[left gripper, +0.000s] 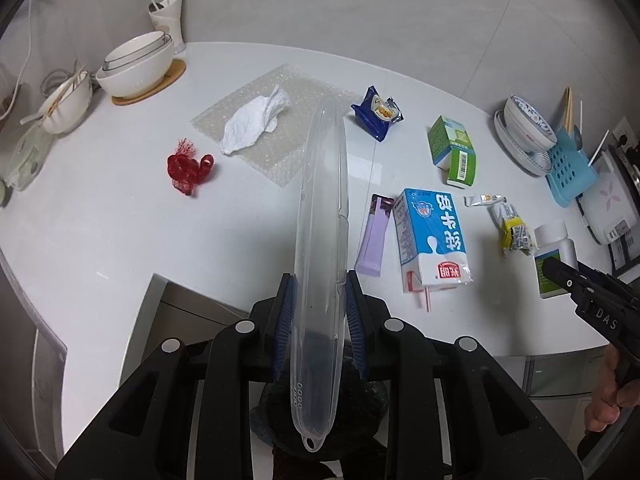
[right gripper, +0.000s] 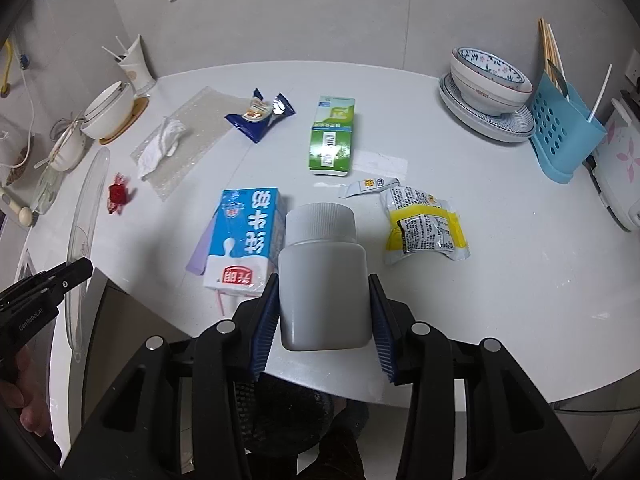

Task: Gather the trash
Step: 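Carry the tube and the pill bottle with both grippers over the wastebasket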

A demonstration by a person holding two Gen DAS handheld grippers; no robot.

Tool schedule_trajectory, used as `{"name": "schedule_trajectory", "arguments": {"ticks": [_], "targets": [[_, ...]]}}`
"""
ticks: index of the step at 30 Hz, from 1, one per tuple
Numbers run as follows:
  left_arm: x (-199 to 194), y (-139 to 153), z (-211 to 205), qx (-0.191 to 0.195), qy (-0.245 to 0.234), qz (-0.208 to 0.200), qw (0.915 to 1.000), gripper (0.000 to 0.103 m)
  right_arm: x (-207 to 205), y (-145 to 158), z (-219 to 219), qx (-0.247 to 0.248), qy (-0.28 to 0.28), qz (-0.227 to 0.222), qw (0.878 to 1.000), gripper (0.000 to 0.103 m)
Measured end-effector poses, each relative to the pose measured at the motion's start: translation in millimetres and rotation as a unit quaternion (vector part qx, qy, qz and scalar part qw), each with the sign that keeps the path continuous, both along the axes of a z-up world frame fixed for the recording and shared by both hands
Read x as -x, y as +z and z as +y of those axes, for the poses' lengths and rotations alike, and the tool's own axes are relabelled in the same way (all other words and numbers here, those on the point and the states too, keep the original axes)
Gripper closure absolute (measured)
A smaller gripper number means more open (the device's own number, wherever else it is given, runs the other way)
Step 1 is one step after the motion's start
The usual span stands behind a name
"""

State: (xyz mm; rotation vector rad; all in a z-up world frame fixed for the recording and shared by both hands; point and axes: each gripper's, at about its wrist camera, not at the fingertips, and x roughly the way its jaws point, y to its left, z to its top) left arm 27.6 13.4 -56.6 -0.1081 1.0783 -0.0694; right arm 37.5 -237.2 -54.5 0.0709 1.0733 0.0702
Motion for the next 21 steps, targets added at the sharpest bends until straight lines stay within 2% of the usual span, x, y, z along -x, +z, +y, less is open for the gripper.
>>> {"name": "schedule_trajectory", "arguments": {"ticks": [11, 21], "targets": [[55.4, 5.6, 5.9, 0.006, -0.006, -0.008, 0.9999, 0.078, 37.2, 6.4, 20.6, -0.012, 0.029, -0.014, 0.999, 0.062], [93.5, -13.5, 19.0, 0.007, 0.007, 0.004, 0.9999, 0.078, 67.7, -8.4, 44.5, -0.008, 0.070, -0.011, 0.997, 0.062]]}}
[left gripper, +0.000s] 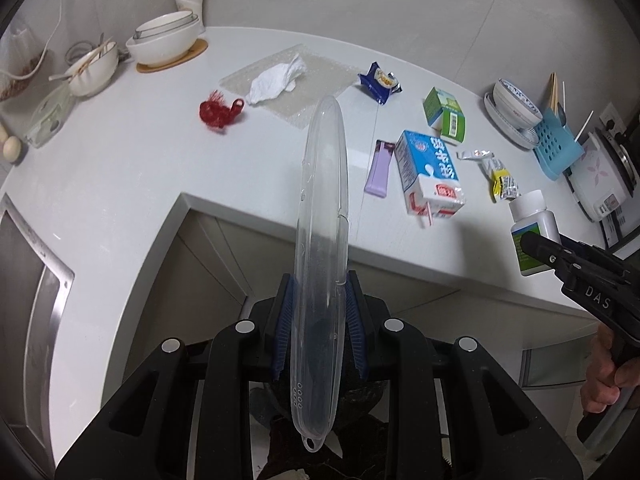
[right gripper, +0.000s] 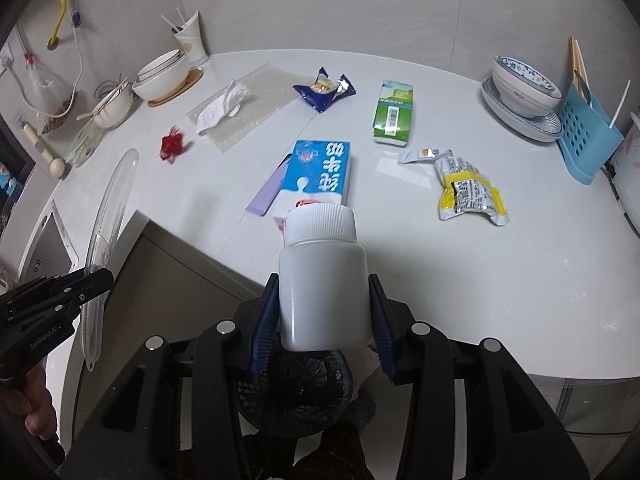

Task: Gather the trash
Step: 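Carry the tube and the pill bottle with both grippers over the wastebasket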

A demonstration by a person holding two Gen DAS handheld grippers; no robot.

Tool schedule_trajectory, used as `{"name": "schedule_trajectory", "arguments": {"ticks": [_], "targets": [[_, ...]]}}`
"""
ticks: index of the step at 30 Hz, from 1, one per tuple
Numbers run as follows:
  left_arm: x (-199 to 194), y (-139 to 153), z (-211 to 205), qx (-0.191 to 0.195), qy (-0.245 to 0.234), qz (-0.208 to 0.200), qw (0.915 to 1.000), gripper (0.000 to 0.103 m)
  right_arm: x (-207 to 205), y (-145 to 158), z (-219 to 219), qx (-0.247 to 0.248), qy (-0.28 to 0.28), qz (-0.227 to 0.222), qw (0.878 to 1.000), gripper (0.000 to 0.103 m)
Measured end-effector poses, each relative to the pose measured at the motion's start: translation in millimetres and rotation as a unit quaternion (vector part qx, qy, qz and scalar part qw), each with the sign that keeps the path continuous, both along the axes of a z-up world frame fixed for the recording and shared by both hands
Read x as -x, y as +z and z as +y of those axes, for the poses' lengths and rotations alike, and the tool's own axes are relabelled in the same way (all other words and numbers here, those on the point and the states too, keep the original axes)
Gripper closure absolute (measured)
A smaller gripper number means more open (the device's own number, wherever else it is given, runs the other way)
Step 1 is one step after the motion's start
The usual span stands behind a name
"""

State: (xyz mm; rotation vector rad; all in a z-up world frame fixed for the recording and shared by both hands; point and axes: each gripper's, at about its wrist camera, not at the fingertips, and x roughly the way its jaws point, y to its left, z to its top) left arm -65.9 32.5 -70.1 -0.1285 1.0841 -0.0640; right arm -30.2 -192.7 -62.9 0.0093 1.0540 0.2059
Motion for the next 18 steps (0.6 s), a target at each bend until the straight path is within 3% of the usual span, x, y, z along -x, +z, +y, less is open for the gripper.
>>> {"name": "schedule_trajectory", "arguments": {"ticks": [18], "targets": [[37.7, -59.8, -4.0, -0.005, -0.019, 0.036, 0.9992, 0.078, 39.9, -56.5, 23.6, 0.002, 0.061, 0.023, 0.998, 0.062]]}}
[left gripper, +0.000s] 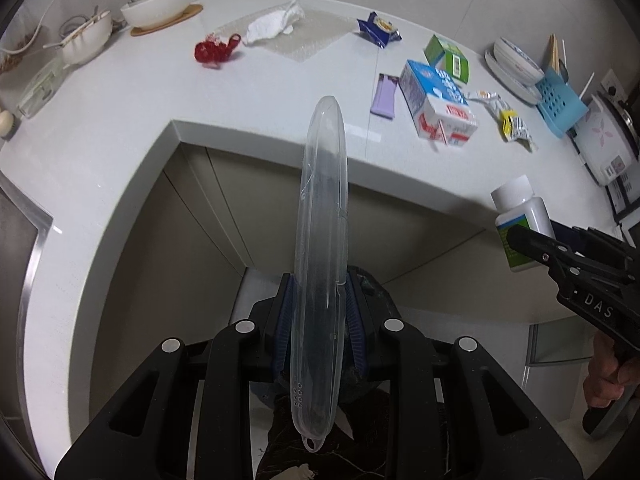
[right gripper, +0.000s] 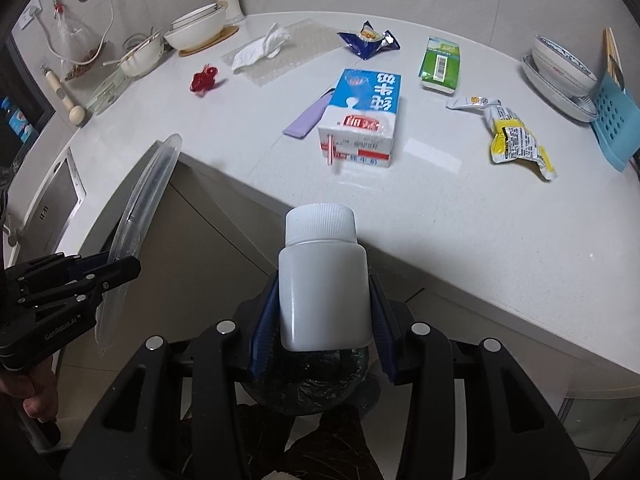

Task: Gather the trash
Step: 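Carry the tube and the pill bottle with both grippers over the wastebasket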

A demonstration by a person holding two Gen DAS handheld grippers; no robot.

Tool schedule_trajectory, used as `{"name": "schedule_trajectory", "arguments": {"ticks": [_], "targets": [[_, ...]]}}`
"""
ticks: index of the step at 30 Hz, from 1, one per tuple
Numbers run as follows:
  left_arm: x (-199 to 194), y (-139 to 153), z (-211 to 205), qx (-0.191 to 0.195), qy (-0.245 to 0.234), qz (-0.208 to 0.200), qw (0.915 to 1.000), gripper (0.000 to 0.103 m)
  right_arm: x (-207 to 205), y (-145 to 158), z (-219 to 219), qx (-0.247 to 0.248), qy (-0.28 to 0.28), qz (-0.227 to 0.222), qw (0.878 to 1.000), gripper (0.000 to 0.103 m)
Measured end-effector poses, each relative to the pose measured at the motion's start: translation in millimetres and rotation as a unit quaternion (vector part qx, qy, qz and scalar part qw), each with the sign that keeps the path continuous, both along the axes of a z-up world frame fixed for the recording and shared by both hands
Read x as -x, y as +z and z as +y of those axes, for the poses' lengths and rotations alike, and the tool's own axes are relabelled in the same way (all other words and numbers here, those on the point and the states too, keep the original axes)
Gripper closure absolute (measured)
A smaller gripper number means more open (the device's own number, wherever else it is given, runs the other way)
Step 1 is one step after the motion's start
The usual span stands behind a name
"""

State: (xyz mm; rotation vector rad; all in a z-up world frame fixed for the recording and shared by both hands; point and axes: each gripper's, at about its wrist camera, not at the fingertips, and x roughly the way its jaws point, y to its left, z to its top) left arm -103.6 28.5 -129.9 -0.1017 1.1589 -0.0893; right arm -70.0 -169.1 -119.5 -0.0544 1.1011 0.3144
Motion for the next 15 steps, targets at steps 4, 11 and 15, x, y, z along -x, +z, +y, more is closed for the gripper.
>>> {"name": "schedule_trajectory", "arguments": {"ticks": [4, 11, 15], "targets": [[5.0, -14.5, -2.2, -0.001, -0.003, 0.007, 1.0000, 0.078, 5.9, -13.6, 1.9, 0.000, 0.009, 0.002, 1.000, 0.062], [11.7, -44.4, -8.5, -0.005, -0.016, 0.018, 0.9997, 0.078, 15.5, -43.9, 5.6, 0.003, 0.027, 0.010, 1.000, 0.062], [13.0, -62.0, -14.5, -0.010, -0.029, 0.026, 0.9992, 0.078, 19.2, -65.5, 3.9, 0.009, 0.031, 0.028, 0.999, 0.062]]}}
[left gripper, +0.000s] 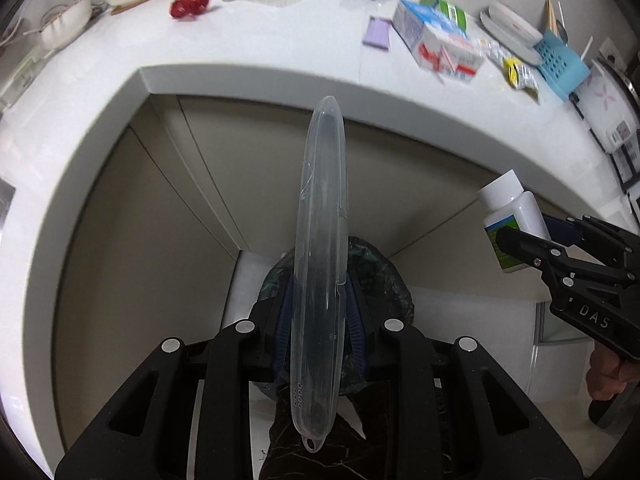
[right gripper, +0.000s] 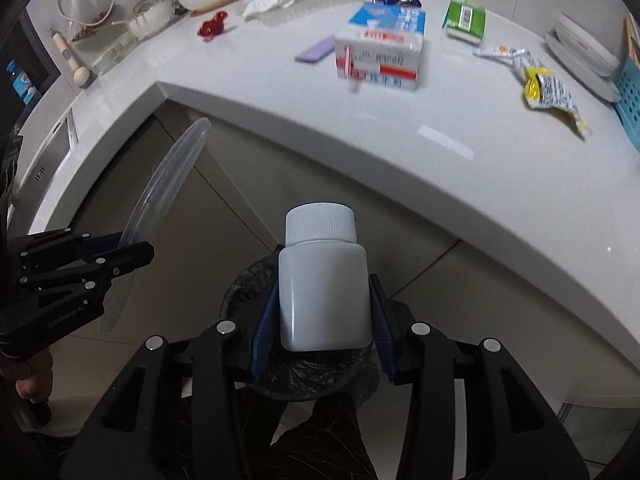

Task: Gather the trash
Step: 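Carry the tube and the pill bottle with both grippers over the wastebasket, then open the left gripper to drop the tube while the right gripper drops the pill bottle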

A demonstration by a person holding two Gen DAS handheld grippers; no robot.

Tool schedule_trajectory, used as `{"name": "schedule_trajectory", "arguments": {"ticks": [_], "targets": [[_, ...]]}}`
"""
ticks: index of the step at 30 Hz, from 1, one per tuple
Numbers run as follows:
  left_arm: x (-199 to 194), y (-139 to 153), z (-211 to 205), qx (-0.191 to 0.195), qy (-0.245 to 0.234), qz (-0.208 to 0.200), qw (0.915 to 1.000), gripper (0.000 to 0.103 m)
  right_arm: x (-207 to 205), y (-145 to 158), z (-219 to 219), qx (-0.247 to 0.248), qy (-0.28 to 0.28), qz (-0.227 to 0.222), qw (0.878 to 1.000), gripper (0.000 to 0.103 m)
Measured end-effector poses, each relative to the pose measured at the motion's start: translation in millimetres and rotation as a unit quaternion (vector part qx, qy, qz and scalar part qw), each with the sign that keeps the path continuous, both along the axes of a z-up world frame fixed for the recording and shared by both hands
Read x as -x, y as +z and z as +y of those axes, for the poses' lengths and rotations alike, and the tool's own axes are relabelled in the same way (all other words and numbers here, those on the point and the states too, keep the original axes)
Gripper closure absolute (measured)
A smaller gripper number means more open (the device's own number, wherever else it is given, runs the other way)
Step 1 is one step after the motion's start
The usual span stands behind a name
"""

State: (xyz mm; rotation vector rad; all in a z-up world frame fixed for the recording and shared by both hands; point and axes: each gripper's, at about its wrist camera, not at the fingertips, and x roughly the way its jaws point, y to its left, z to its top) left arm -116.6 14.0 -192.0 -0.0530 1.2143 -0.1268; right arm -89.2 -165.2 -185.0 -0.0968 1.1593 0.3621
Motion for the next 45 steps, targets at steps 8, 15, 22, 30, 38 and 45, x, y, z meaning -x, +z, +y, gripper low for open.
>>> {"name": "schedule_trajectory", "arguments": {"ticks": [8, 15, 22, 30, 38, 45], "targets": [[5.6, -30.1, -19.0, -0.009, -0.037, 0.023, 0.9990, 0.078, 1.6, -21.0, -9.1, 0.011, -0.005, 0.021, 1.000, 0.062], [8.0, -52.3, -30.4, -0.014, -0.053, 0.043, 0.9975, 0.078, 3.2, -30.6, -15.9, 0.014, -0.007, 0.033, 0.999, 0.062], [5.3, -54.5, -35.2, -0.011, -0.055, 0.043, 0.9975, 0.075, 3.8, -35.6, -16.2, 0.019, -0.004, 0.040, 0.999, 0.062], [-1.6, -47.3, -26.5, -0.005, -0.040, 0.037, 0.9985, 0.064, 2.5, -38.0, -15.2, 0.020, -0.001, 0.043, 0.999, 0.062], [-0.3, -35.7, -7.5, 0.001, -0.004, 0.021, 0.9998, 0.037, -1.0, -42.7, 4.2, 0.015, 0.017, 0.044, 0.999, 0.062], [7.4, -22.0, 20.6, 0.007, 0.045, -0.001, 0.9990, 0.010, -2.4, -52.7, 28.3, 0.011, 0.040, 0.048, 0.998, 0.062]]}}
